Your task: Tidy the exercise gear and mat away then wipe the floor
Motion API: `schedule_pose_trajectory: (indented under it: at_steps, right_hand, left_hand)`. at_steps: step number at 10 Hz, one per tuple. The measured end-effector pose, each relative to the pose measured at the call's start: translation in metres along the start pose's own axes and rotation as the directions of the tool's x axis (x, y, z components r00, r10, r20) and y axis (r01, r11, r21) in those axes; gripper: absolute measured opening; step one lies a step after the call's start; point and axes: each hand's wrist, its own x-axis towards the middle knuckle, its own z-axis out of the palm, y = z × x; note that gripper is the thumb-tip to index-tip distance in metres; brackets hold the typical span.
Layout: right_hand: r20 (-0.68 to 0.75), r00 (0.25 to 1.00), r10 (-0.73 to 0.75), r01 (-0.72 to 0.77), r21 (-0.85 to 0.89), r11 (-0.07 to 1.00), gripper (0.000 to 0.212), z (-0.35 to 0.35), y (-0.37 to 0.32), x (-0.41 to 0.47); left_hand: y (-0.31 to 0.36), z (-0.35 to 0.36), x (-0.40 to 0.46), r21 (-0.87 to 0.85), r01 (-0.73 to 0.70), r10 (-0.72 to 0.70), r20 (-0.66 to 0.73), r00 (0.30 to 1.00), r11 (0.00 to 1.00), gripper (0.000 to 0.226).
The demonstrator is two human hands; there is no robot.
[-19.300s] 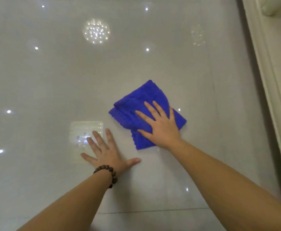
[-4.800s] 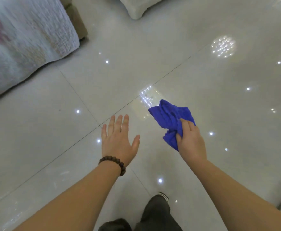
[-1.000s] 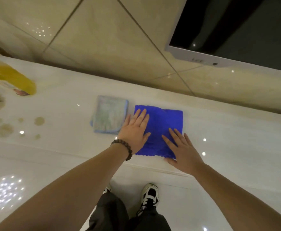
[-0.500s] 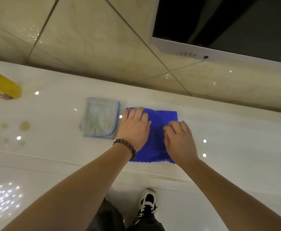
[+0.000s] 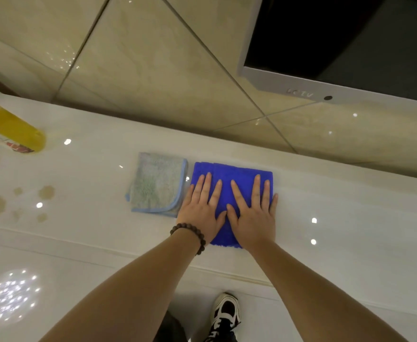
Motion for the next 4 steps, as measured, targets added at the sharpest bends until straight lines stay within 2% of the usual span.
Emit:
schedule_pose_trajectory:
  at_steps: [1, 2, 3, 4]
  right_hand:
    - [0.041, 0.999, 0.029, -0.029, -0.004, 1.000, 0.060, -0.003, -0.001, 0.006]
    - [0.181, 0.983, 0.005, -0.002, -0.014, 1.000, 0.060, -0.015, 0.001, 0.010]
    - [0.284, 0.958, -0.046, 0.040, 0.026, 0.999, 0.059, -0.047, 0.003, 0.014]
    - [0.153, 0.987, -0.058, 0.050, 0.059, 0.997, 0.057, -0.085, 0.013, -0.010]
  left_hand:
    - [-0.004, -0.006, 0.009, 0.016, -0.008, 0.007, 0.069, 0.998, 1.000, 0.072]
    - [0.000, -0.015, 0.011, 0.060, -0.007, -0.001, 0.126, 0.992, 0.998, 0.072]
    - [0.004, -0.043, 0.005, 0.030, 0.020, -0.025, 0.191, 0.981, 0.999, 0.071]
    - [0.013, -0.078, -0.026, -0.028, 0.060, -0.055, 0.140, 0.989, 0.998, 0.070]
